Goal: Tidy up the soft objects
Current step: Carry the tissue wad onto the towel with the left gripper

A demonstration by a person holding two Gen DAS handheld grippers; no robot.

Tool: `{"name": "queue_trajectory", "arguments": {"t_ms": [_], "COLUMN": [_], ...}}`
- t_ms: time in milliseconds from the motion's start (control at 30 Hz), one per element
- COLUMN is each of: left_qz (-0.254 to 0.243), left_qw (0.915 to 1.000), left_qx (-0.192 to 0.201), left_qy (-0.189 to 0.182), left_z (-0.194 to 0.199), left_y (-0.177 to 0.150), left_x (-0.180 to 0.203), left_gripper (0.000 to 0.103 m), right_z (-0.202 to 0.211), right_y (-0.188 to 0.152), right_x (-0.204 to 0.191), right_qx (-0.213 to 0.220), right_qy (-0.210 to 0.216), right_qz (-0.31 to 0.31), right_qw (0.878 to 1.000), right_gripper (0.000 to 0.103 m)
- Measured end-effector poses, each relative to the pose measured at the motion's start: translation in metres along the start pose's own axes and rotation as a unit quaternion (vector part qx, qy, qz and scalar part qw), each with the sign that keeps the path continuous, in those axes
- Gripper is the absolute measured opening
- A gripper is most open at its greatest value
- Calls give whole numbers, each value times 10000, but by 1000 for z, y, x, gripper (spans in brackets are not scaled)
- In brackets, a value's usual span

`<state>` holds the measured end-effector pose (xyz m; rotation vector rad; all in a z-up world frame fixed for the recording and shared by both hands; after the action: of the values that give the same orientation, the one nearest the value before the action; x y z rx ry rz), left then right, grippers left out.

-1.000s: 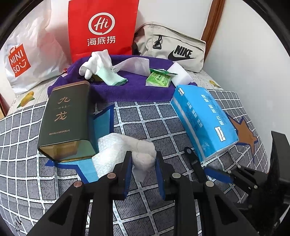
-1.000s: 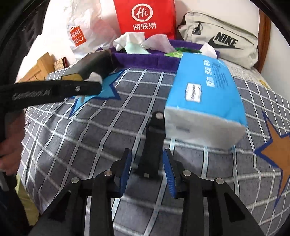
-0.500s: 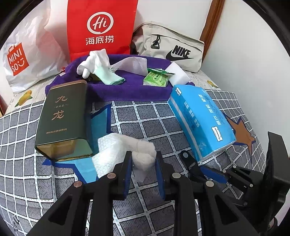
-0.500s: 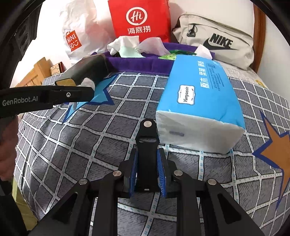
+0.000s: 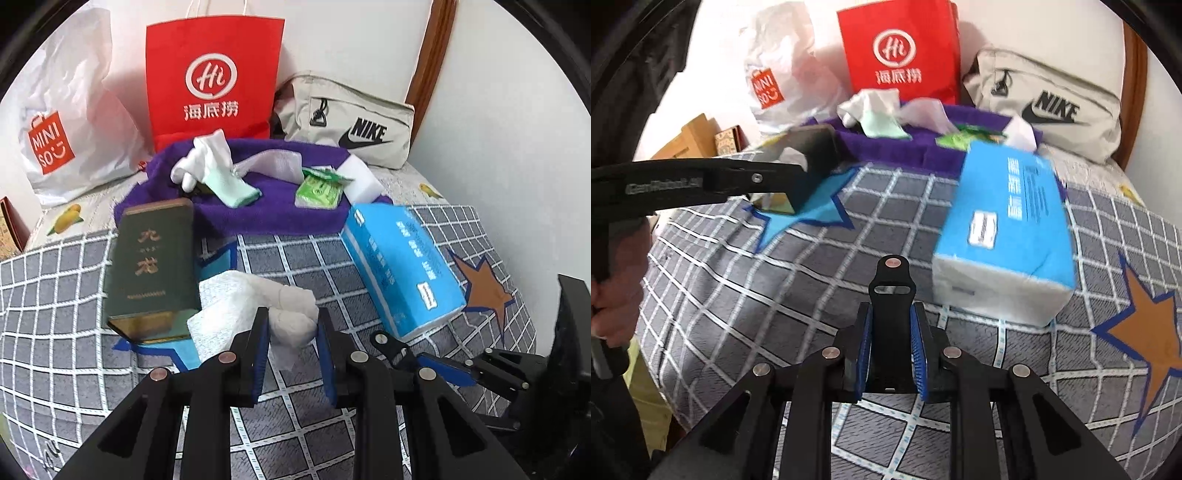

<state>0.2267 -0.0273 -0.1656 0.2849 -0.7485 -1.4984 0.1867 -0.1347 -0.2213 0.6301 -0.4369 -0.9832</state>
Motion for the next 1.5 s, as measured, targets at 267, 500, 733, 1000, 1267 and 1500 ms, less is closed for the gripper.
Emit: {"name": "queue_trajectory", "arguments": {"t_ms": [267,500,733,1000,1267,1500], "left_qz": [65,87,140,174,119,116], "left_qw": [9997,9994,9991,9990,9994,9996], "left_qx": [232,326,406,412,310,236], "left_qy": [44,76,-14,-47,-71,52], "left_z": [18,23,21,10,-11,-30], "left_y": [27,46,68,95,117,133], "left_x": [-3,-5,-9,-15,-18,-23], "left_gripper": [24,23,23,23,23,23], "right_z": [21,21,12,-2,-18,-37], "right_y": [30,50,76,107,139,162], "right_x": [6,16,31,57,83,105], "right_qx": [250,315,375,430,491,497], "right_qy": [-6,12,-4,-84,-194,-220], "right_qz": [93,116,138,62,39,75], "right_qw": [9996,9994,9992,9990,9986,9985], "right_gripper": [21,21,21,21,21,21]}}
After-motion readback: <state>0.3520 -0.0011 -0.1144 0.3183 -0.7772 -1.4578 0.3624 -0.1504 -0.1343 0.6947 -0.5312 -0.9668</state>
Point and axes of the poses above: each gripper's, at about its wrist camera, not at the fingertips, and z roughly against the way its jaws point, x to its right, y to its top, the point moved 10 cm from there along -z, roughly the way its jaws point, and after that the axes turned 11 degrees about z, right-handed, at the moved point
